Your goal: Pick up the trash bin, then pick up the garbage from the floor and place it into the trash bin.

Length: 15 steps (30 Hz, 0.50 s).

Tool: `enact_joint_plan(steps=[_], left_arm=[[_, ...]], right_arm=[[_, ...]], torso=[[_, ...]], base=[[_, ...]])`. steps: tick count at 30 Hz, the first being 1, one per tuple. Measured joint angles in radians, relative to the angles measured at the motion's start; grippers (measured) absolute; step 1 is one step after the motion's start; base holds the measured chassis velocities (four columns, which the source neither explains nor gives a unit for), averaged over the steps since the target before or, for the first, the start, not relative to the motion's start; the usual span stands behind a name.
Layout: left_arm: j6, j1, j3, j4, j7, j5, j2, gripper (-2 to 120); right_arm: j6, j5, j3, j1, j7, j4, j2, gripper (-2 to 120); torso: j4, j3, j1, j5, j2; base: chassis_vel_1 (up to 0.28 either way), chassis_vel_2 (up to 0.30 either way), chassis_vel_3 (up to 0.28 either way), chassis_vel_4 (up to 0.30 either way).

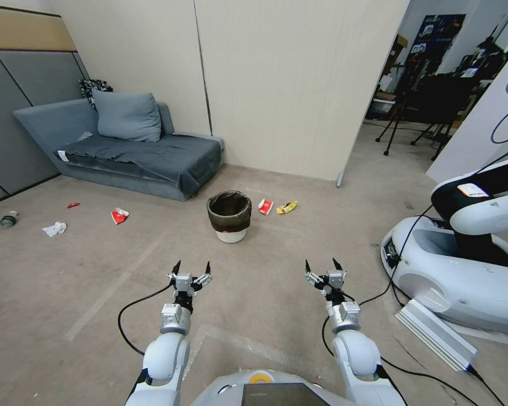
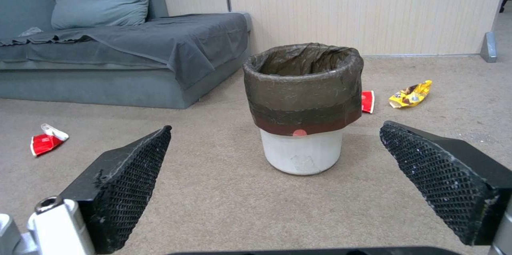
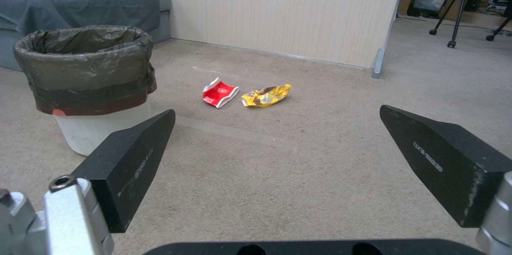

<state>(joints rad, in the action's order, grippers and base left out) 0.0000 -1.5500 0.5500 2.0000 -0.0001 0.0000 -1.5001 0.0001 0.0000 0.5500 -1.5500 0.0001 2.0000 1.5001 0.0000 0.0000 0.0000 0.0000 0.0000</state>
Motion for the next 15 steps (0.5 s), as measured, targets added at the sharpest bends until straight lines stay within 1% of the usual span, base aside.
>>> enact_joint_plan(steps=[15], left_arm=[[0.000,0.000,0.000,0.000,0.000,0.000,0.000,100]], right_arm=[[0.000,0.000,0.000,0.000,0.000,0.000,0.000,100]], torso=[[0.0000,0.000,0.000,0.0000,0.000]], base=[[0.000,0.000,0.000,0.000]])
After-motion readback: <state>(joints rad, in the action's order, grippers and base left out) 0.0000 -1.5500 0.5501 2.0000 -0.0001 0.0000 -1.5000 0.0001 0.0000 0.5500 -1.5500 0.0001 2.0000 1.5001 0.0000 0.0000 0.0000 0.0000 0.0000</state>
